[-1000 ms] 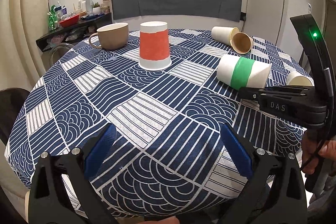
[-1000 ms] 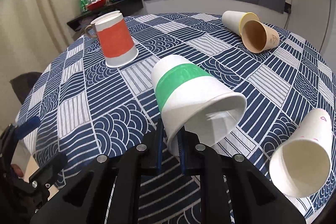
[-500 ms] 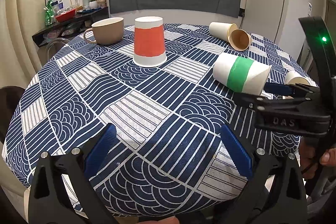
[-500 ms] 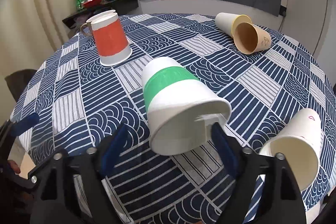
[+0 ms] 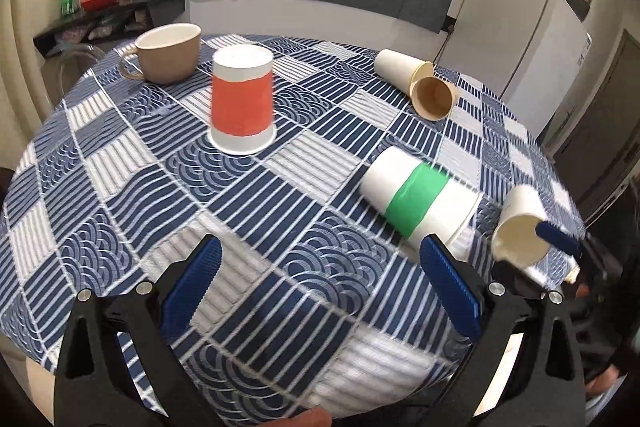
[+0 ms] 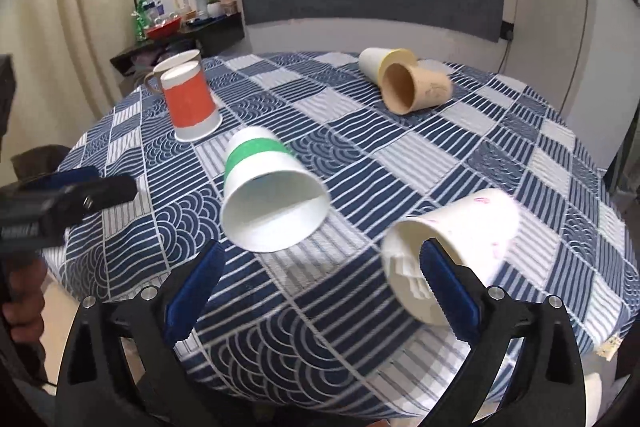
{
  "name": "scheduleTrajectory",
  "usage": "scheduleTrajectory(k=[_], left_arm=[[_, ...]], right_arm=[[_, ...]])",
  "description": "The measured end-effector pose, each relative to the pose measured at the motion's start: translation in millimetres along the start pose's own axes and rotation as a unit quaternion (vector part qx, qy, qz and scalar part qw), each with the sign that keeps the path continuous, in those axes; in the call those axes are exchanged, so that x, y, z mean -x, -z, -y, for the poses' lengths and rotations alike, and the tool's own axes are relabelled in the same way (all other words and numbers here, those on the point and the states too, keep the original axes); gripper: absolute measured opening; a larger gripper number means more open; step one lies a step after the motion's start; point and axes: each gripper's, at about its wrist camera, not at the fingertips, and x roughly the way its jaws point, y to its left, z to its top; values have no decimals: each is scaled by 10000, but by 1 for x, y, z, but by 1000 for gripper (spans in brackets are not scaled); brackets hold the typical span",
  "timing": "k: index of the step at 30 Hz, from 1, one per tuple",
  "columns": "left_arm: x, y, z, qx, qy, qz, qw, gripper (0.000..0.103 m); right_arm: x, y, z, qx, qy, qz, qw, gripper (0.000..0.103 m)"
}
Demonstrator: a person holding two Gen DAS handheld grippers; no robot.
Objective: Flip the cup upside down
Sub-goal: 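Lower the green-banded cup onto the cloth and open the right gripper, then reach the left gripper to the lying green-banded cup and grasp it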
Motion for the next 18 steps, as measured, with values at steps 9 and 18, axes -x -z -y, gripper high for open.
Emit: scheduleTrajectory(k=[9, 18], left_arm=[[-42, -40, 26, 902, 362, -788, 9921, 97], [-92, -49, 34, 1811, 448, -1534, 9704, 97]], right_arm=[[27, -6, 50, -215, -41, 384, 9990, 95], [19, -9, 91, -383, -158, 439, 9982, 95]])
